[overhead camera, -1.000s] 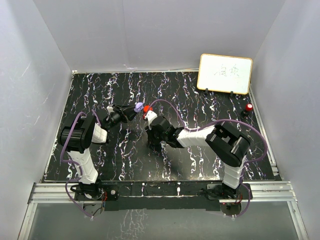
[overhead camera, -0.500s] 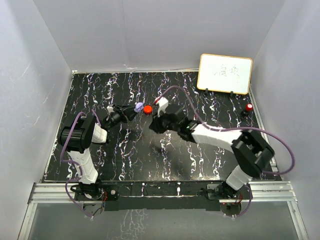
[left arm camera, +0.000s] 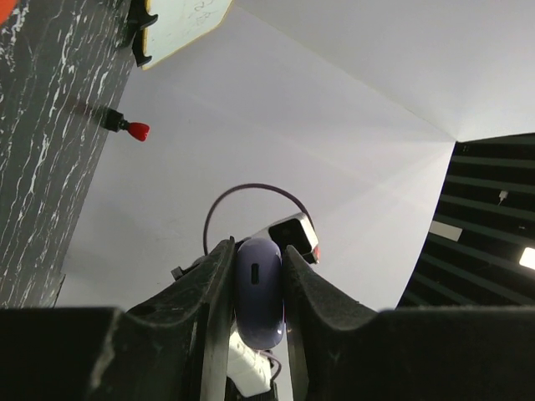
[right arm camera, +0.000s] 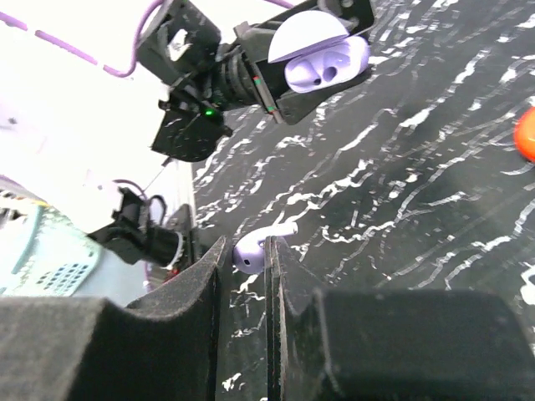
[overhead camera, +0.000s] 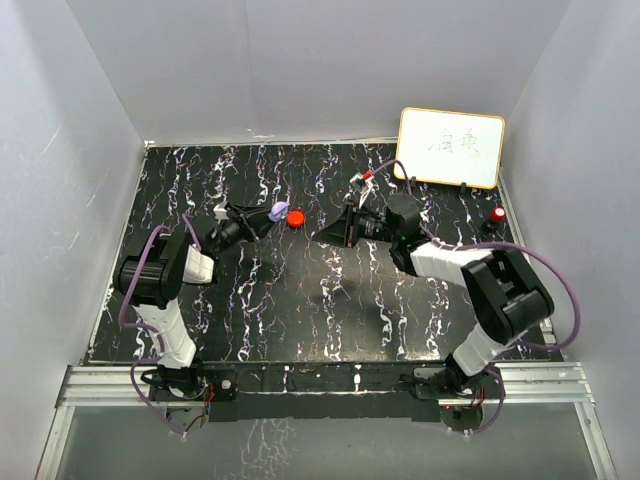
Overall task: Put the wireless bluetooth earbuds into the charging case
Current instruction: Pick up the earbud, then place the earbud in the charging case.
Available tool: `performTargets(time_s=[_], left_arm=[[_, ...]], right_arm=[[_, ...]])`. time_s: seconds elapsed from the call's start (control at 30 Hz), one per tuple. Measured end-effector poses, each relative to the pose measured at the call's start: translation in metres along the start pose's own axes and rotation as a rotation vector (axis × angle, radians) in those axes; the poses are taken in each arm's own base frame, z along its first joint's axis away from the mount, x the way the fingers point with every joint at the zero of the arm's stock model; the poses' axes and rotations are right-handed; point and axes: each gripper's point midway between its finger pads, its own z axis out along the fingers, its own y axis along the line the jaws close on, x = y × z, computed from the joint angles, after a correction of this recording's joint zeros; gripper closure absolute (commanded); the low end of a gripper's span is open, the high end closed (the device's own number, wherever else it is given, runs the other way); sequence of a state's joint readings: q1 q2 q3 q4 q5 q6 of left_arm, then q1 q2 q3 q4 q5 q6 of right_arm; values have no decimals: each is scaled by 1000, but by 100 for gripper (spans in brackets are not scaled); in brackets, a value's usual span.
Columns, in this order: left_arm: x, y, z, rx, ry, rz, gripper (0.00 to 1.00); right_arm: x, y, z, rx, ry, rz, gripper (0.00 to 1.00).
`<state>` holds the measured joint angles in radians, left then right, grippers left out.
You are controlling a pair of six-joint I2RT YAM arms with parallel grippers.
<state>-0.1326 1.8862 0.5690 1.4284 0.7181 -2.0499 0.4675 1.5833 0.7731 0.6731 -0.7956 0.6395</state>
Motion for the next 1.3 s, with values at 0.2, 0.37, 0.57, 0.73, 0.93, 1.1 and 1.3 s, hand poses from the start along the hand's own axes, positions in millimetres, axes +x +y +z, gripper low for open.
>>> performTargets(time_s=[0.2,0.37,0.57,0.73,0.93,1.1,1.3], left_arm=[[7,-8,-1,17,14,26,100],[14,-4,2,8,32,26,100],[27,2,8,-7,64,26,100],[35,6,10,-16,83,24,100],[42,10,13,-24,98,25,100],[48,12,16,-31,113,28,100],[54,12,19,-28,128,37,100]], right_arm=[[1,16,3,-189,-9,97,92],[1,24,1,-306,-15,167,95],[4,14,5,-334,12,336,95],[5,7,7,-328,22,416,95],[-2,4,8,-327,12,434,96],[-12,2,12,-337,0,417,96],[-11,-6,17,-334,3,427,96]])
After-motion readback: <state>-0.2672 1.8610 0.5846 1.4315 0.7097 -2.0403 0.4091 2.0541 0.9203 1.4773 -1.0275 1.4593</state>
